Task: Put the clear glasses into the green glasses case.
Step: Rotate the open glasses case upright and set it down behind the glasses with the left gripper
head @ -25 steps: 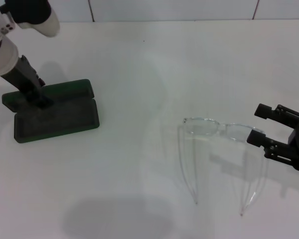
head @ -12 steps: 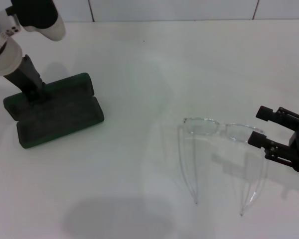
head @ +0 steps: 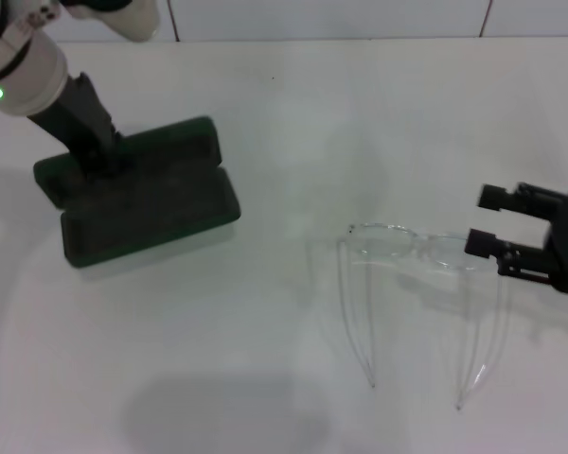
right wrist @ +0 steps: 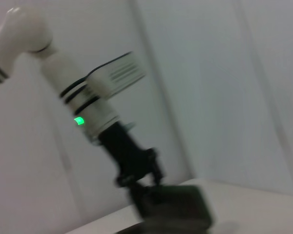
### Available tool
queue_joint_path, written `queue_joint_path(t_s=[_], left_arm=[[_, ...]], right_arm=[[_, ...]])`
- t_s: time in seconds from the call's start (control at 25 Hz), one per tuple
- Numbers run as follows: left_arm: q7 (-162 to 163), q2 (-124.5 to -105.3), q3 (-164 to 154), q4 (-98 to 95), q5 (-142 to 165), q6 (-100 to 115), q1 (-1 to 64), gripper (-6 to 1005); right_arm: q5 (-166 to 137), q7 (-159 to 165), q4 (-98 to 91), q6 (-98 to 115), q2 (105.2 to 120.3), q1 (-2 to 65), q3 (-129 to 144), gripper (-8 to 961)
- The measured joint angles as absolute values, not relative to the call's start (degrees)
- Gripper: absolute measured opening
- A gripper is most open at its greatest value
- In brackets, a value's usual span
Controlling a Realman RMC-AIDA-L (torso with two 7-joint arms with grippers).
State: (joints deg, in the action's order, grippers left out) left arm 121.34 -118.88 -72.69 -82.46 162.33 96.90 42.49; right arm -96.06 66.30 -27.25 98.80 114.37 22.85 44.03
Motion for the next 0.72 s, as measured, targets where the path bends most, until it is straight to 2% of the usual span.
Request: queue_joint_path(t_s=[0.2, 0.32, 0.4, 0.44, 0.6, 0.72], left_arm=[[122.11, -119.6, -73.05, -89.12, 162.02, 98.88, 41.53, 197], [122.45, -119.62, -73.13, -89.98, 161.83, 99.03, 40.97, 197], [122.49, -119.62, -73.22, -90.25, 161.83, 99.05, 40.08, 198], [122.49, -119.62, -73.25, -90.31, 161.84, 99.05, 39.89, 198], [122.5, -119.68, -73.85, -91.5, 161.72, 99.05, 38.42, 199], [122.55, -119.71, -74.0, -91.6, 160.97, 98.97, 38.36, 200]], right_arm=[[-102.84, 87.15, -51.15, 99.73, 115.3, 25.74, 50.03, 630], [-112.52, 103.93, -66.58, 96.19, 114.8, 29.18, 57.14, 622], [-121.07, 113.44, -73.92, 95.96, 114.41, 32.98, 60.3, 617], [-127.42, 119.21, -77.45, 97.4, 114.32, 36.91, 61.79, 618], [-141.26, 127.74, -77.46, 104.27, 114.72, 47.63, 62.89, 619], [-145.76, 128.54, -75.18, 105.99, 115.23, 51.78, 63.18, 618]])
